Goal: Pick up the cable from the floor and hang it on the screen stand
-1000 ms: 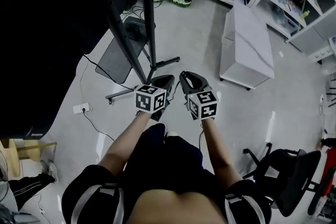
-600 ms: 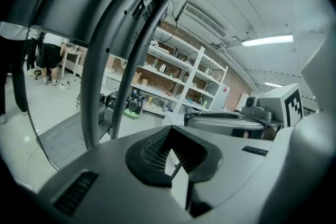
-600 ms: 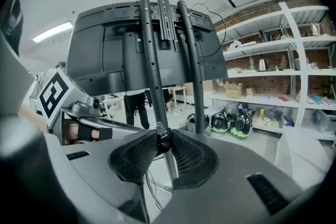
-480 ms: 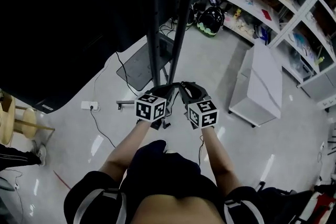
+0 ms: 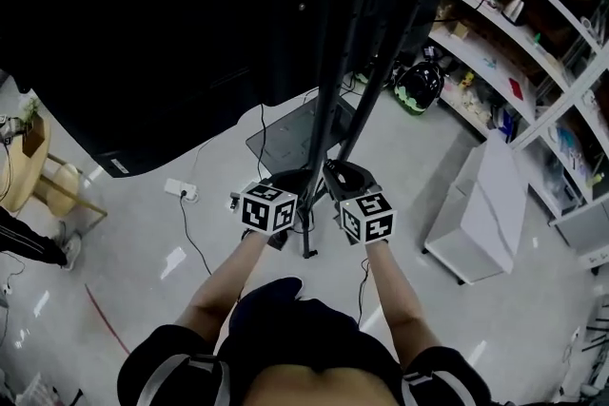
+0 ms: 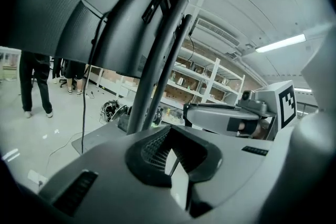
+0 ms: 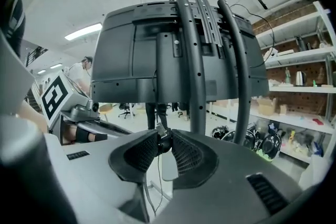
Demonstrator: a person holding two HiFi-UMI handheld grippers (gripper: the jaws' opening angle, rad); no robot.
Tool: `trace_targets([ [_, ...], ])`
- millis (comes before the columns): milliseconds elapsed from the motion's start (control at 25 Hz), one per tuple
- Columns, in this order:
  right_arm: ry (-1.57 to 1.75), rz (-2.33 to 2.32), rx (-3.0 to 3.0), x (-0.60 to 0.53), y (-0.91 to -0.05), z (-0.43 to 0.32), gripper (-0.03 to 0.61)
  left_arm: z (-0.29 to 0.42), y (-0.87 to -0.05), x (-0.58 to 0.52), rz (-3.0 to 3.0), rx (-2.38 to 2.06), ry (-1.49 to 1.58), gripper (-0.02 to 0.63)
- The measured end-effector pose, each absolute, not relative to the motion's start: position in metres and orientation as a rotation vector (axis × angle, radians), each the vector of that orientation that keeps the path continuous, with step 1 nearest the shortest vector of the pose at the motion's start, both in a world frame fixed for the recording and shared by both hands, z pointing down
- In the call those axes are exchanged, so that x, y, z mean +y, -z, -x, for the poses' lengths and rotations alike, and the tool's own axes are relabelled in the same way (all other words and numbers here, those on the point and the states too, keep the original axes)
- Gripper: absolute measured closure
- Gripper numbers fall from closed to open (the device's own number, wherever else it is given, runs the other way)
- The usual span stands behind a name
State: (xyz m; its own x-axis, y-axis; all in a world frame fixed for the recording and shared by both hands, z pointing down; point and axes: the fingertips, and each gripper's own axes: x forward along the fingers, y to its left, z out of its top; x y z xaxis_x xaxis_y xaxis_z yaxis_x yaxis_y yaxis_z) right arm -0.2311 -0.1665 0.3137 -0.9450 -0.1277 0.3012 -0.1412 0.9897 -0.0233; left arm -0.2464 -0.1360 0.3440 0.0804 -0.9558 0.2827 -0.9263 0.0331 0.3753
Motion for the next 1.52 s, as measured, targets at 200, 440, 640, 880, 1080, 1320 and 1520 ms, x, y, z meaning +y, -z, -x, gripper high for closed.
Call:
trace_targets([
  [200,0.017,-0.063,-2.847,-0.142,-0.299,0.259,0.48,0.263,-0.336,-0.114,-1.844,-1.923,0.115,0.611],
  [440,0.02,0.04,-2.86,-0.123,-0.293,0.267,0.48,0.262,-0.334,-0.097,-1.808,-1.951,0.119,0.611],
  [640,0.081,0.101,-2.888,-0.129,-0.259,0.276,0.48,0.269,-0.305,-0.104,-1.84,-1.978,0.097,0.611],
  [880,0.18,0.141,-2.936,-0.149,-0.195,0.288,0.48,0.278,-0.242,-0.123,-1.928,-1.991,0.137,0.611],
  [1080,0.301,0.113,-2.959,-0.172,-0.137,0.302,0.48,0.293,-0.178,-0.138,-2.026,-1.988,0.098,0.611],
  [1320,0.413,0.096,-3.001,-0.194,-0.063,0.315,0.48,0.295,-0.107,-0.155,-2.147,-1.942,0.056,0.611],
  [1520,0.491,0.064,-3.053,-0.208,-0.001,0.32,0.48,0.292,-0.054,-0.167,-2.231,-1.925,0.018,0.611],
])
